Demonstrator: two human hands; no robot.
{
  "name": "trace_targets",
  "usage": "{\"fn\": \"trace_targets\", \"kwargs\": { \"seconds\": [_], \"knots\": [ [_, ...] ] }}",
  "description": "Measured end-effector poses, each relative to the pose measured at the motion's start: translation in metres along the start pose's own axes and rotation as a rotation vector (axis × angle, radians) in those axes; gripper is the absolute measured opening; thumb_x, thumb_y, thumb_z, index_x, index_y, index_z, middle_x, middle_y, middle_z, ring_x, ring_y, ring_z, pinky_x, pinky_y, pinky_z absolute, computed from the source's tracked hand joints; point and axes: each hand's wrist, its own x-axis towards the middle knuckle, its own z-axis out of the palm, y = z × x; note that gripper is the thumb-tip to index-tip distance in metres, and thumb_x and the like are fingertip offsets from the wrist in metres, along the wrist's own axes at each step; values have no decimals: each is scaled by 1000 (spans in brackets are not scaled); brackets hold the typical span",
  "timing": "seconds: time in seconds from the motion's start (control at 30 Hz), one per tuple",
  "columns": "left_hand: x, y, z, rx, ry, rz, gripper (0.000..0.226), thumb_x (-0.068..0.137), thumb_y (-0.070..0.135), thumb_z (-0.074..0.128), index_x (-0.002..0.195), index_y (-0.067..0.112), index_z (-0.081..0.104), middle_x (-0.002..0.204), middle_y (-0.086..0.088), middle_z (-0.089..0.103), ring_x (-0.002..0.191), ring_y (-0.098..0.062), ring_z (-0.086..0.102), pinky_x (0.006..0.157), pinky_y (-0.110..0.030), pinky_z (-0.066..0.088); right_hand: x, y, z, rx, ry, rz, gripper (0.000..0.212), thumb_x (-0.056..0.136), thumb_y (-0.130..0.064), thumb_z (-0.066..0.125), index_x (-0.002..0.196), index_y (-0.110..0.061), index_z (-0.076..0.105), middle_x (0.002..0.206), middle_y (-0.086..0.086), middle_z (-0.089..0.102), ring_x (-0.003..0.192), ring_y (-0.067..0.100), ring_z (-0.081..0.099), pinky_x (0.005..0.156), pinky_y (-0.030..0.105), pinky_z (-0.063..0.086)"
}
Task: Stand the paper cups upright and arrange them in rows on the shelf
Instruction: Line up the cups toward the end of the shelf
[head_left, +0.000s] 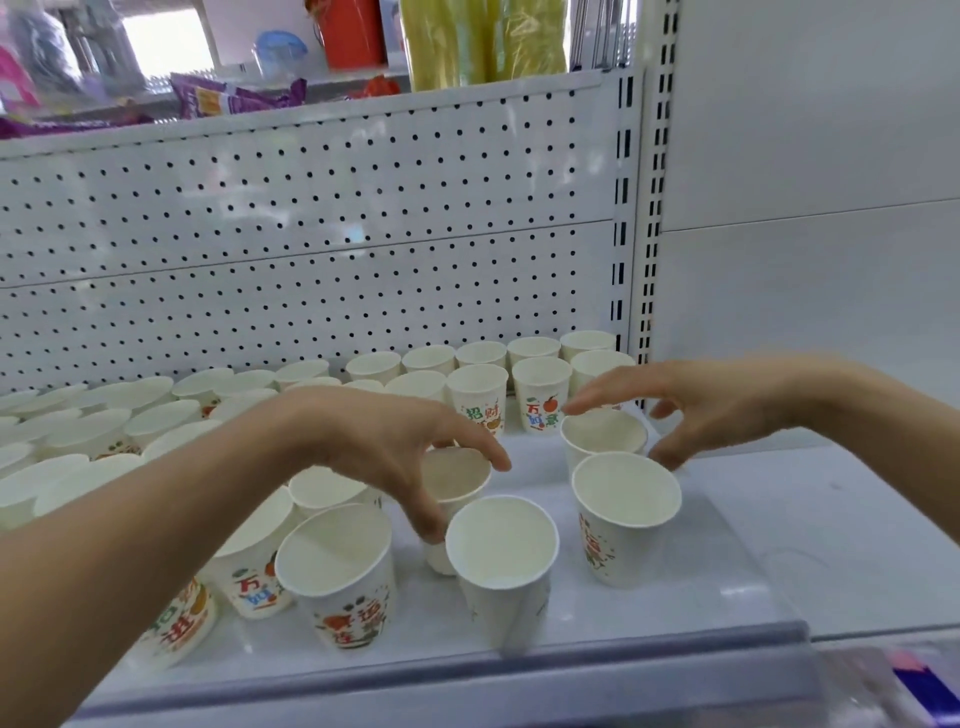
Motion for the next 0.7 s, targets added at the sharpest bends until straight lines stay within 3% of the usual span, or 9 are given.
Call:
{"fn": "trace_targets", "kwargs": {
  "seconds": [0.07, 0.2, 0.3, 0.4, 0.53, 0.7],
  "knots": [
    [11, -2, -1, 5, 63, -1, 70, 71, 41, 83, 129, 54, 47, 136, 29, 43, 115, 3, 41, 101, -25, 36, 9, 3, 2, 38, 4, -11, 63, 77, -38, 78, 124, -64, 46, 136, -35, 41, 127, -7, 37, 103, 24, 36],
    [36, -7, 0, 8, 223, -11, 71, 73, 45, 79, 135, 45, 44, 135, 19, 46, 115, -3, 41, 97, -26, 36, 19, 7, 5, 72, 119, -8, 38, 79, -34, 77, 111, -48, 64, 120, -27, 56, 112, -6, 48, 88, 12, 39],
    [54, -10, 2, -7, 298, 6, 74, 73, 47, 78, 137, 44, 42, 129, 16, 47, 119, -7, 43, 99, -29, 37, 21, 17, 9, 68, 219, 14, 17, 79, -33, 74, 93, -42, 69, 110, -19, 60, 106, 1, 54, 93, 25, 45],
    [66, -10, 2, -34, 339, 25, 77, 73, 45, 78, 139, 39, 39, 135, 17, 46, 123, -6, 42, 103, -30, 37, 18, 26, 9, 45, 291, 43, 8, 82, -30, 72, 88, -34, 70, 101, -14, 63, 97, 5, 57, 90, 36, 49],
    [72, -7, 2, -71, 336, 63, 75, 73, 37, 79, 137, 37, 40, 132, 19, 47, 119, -6, 45, 102, -31, 40, 12, 27, 4, 10, 334, 36, 11, 87, -20, 68, 89, -31, 69, 103, -12, 62, 97, 4, 57, 88, 33, 51],
    [70, -9, 2, -64, 322, 94, 79, 72, 34, 80, 139, 41, 38, 136, 23, 42, 121, 0, 41, 103, -26, 37, 7, 29, -1, -15, 341, 32, 42, 89, -4, 61, 71, -41, 70, 119, -16, 54, 107, 5, 55, 91, 25, 48]
  ]
}}
